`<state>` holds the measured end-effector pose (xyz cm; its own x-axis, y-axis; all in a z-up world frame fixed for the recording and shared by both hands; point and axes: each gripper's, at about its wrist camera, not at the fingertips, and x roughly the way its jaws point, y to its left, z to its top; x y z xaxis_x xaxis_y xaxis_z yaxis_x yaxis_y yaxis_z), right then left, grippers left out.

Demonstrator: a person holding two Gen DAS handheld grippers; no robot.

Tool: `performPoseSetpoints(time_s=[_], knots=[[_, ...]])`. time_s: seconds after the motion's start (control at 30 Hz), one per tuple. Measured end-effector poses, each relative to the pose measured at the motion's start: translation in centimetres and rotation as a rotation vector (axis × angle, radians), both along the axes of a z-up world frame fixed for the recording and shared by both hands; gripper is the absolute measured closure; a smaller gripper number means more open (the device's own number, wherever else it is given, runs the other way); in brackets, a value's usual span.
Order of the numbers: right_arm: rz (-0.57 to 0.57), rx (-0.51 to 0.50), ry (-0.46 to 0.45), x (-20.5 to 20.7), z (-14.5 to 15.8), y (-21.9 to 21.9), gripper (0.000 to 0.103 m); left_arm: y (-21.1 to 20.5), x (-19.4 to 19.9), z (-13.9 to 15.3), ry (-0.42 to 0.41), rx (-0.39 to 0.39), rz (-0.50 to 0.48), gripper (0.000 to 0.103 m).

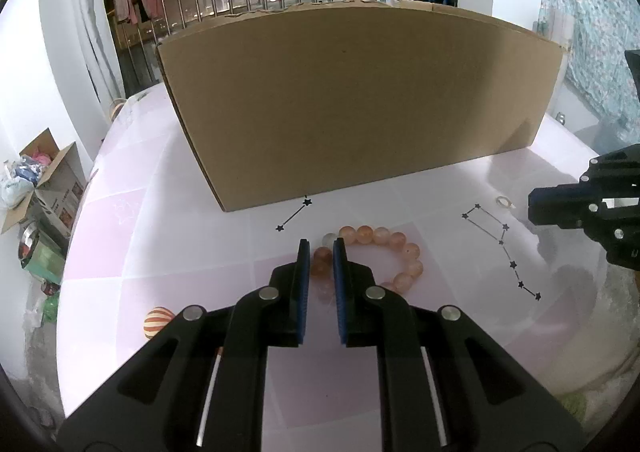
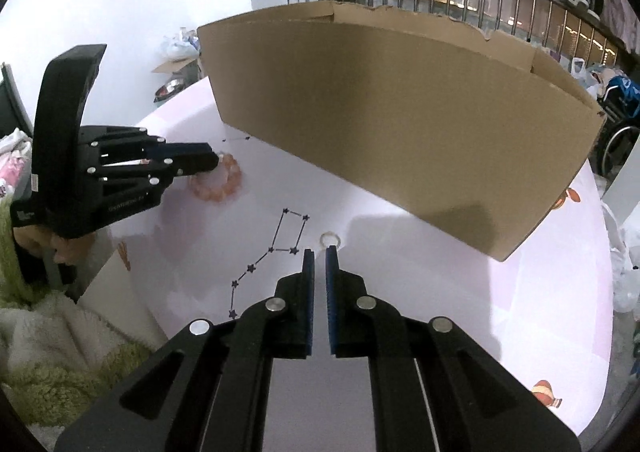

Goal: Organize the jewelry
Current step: 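Close the right tool on the small gold ring while the left tool closes on the pink bead bracelet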

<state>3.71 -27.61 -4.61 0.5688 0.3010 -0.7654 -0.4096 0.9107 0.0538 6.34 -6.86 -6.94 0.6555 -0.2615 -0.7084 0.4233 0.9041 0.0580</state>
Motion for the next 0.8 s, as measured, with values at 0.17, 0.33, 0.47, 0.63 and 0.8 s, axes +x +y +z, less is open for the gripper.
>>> performPoseSetpoints(time_s=[0.17,0.33,0.47,0.63,0.8], knots=[[-0.013,0.036,0.025,1.1,-0.4,-0.3,0.097,-0.2,0.0,0.0,0.001,-0.002,0.005,0.092],[0.01,0.094,0.046,1.4,-0.6,0.5,0.097,-0.3,-0.1,0.1,0.002,0.003,0.006,0.092],[0.034,0.109,0.042,1.1,-0.5,0.8,0.097,-0.4,-0.2,0.1,0.0,0.003,0.007,0.092],[0.021,0.056,0.015,1.1,0.1,-0.3,0.097,-0.5,-0.2,0.1,-0.002,0.0,0.006,0.092],[0.019,0.089,0.056,2.2,-0.8,-0.2,0.097,-0.6,-0.3,0.1,-0.004,0.001,0.009,0.092]])
